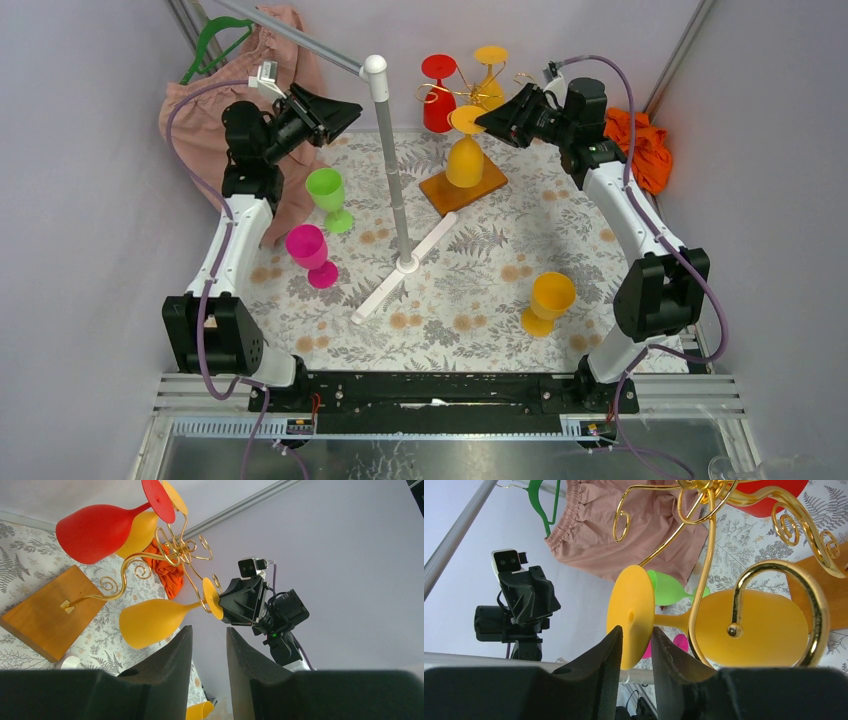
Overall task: Take the wine glass off the wine glass rack
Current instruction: Pick up the wine glass from the wine rack.
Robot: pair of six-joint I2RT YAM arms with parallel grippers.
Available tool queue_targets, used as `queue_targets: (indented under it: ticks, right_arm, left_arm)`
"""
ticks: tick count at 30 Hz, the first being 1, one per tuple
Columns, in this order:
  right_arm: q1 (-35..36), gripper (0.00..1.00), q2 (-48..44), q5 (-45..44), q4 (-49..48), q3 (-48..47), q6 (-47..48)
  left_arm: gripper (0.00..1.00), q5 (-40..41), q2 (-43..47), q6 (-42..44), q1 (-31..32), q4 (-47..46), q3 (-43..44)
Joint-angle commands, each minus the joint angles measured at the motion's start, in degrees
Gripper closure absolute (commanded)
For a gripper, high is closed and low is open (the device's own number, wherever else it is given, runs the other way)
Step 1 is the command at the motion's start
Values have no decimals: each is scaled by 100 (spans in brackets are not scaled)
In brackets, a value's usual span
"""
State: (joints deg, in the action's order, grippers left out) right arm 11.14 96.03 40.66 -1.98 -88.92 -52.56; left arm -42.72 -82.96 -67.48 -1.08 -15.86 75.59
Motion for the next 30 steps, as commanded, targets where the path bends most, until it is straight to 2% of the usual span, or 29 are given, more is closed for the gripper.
queue_targets:
  ticks: [1, 10, 13, 17, 22, 30]
  right_arm:
    - [31, 66, -269, -334, -201, -41, -58]
    - [31, 80, -320, -380, -226, -76, -225]
    - [30, 87, -378, -378, -319, -32, -341]
    - [36, 100, -396, -341, -356, -59, -529]
    - [37, 100, -382, -193, -397, -124, -996]
    - [42, 100, -381, 12, -267, -213, -1168]
  left_arm:
    - [62, -187, 98, -66, -68, -261, -82]
    - [63, -208, 120, -142, -76, -357, -161]
    - [63, -211, 122, -151, -76, -357, -167]
    - [70, -229, 113, -142, -76, -317, -159]
    - [69, -237, 137, -156, -72, -276, -139]
    - [64, -261, 83, -149, -76, -157, -84]
